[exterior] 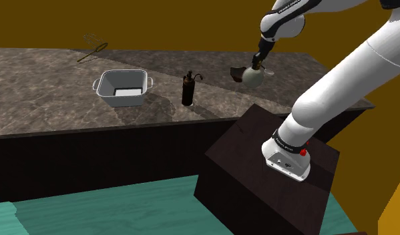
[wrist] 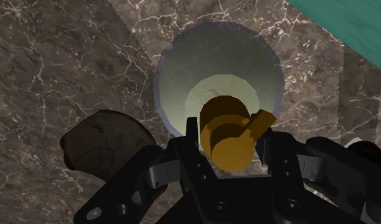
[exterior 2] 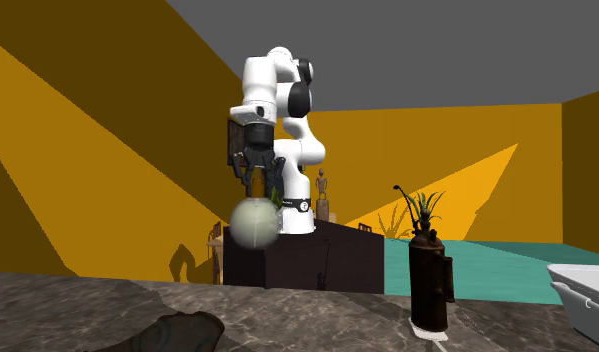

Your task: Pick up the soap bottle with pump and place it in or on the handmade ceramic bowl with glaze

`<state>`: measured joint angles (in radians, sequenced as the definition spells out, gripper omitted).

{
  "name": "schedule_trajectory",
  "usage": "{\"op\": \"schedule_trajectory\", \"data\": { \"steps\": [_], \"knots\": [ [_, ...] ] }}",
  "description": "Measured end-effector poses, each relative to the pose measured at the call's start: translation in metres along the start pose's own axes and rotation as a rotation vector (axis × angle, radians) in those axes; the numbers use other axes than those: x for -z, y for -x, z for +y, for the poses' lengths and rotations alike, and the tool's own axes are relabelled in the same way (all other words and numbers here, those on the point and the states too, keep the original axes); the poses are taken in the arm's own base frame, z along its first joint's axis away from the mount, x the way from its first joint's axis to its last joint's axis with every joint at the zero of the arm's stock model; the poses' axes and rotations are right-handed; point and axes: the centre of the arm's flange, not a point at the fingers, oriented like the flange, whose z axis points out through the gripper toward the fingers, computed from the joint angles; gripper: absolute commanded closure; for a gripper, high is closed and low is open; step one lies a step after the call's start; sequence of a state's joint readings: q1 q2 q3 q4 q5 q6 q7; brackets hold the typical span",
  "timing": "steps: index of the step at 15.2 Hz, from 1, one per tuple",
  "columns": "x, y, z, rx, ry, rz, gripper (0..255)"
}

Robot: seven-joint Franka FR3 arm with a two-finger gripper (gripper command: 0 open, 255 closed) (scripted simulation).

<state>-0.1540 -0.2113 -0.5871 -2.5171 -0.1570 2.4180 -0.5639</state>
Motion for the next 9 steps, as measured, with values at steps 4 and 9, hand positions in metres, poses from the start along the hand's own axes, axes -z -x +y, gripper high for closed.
{"op": "schedule_trajectory", "data": {
  "steps": [4, 9],
  "knots": [
    [0.007, -0.033, 0.04, -0.001, 0.001, -0.001, 255],
    [0.017, -0.073, 0.093, -0.002, 0.002, -0.001, 255]
  ]
}}
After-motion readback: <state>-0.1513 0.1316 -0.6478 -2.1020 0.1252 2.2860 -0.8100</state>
